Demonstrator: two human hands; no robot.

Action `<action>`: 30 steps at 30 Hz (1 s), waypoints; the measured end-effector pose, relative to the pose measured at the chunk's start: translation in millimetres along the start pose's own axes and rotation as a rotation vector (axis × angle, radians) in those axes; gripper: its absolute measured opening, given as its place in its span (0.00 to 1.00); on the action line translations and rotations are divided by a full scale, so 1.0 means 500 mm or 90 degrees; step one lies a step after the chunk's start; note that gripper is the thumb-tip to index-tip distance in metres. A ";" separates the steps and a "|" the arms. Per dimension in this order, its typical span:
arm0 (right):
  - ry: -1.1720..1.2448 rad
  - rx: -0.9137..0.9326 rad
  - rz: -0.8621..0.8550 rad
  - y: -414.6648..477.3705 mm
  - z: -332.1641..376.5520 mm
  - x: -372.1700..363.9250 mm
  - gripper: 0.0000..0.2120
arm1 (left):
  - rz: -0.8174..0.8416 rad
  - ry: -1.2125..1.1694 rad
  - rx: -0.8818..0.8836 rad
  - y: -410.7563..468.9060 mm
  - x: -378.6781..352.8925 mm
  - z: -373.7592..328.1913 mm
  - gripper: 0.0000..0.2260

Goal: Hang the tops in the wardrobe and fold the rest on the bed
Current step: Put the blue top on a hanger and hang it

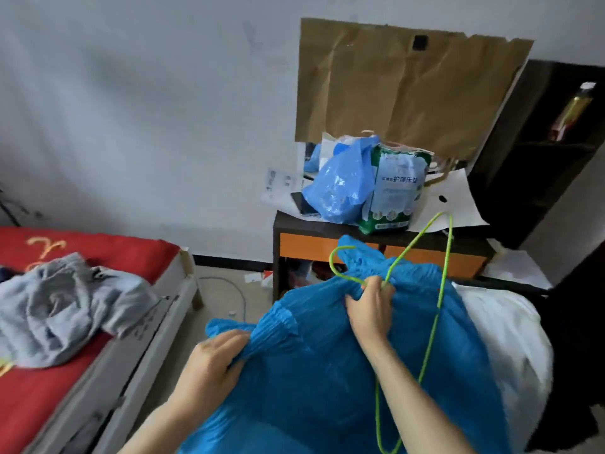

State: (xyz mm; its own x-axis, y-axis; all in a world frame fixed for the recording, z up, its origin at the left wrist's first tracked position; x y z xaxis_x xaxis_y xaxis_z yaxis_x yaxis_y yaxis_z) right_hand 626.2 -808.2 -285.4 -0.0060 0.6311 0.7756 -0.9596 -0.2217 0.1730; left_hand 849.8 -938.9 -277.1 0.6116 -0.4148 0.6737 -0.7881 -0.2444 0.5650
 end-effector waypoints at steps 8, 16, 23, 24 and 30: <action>0.071 0.313 0.095 -0.111 0.279 -0.157 0.08 | -0.105 0.111 0.207 -0.156 0.226 0.127 0.14; 0.197 0.554 -0.031 -0.231 0.616 -0.240 0.13 | -0.180 0.230 0.304 -0.292 0.456 0.265 0.13; 0.320 0.656 -0.055 -0.372 0.929 -0.246 0.07 | -0.491 0.156 0.327 -0.302 0.758 0.391 0.11; 0.338 0.633 -0.025 -0.393 0.963 -0.253 0.07 | -0.496 0.170 0.338 -0.321 0.801 0.404 0.10; 0.379 0.613 0.071 -0.546 1.129 -0.367 0.07 | -0.453 0.262 0.400 -0.484 0.989 0.477 0.09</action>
State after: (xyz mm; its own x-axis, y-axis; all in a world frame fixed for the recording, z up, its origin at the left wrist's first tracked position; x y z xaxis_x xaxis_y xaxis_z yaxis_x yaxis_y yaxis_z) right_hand 1048.1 -1283.0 -132.3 -0.4576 0.7679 0.4483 -0.3323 -0.6154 0.7148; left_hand 1326.4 -1293.9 -194.2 0.8332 0.3079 0.4594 -0.0568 -0.7786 0.6249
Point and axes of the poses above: each hand's wrist, its own y-axis towards the middle knuckle, its own x-axis out of the back of the hand, z = x × y, the point moved 4 cm from there along y, towards the middle knuckle, and after that the axes turned 1 degree about -y, right-handed, at the moved point
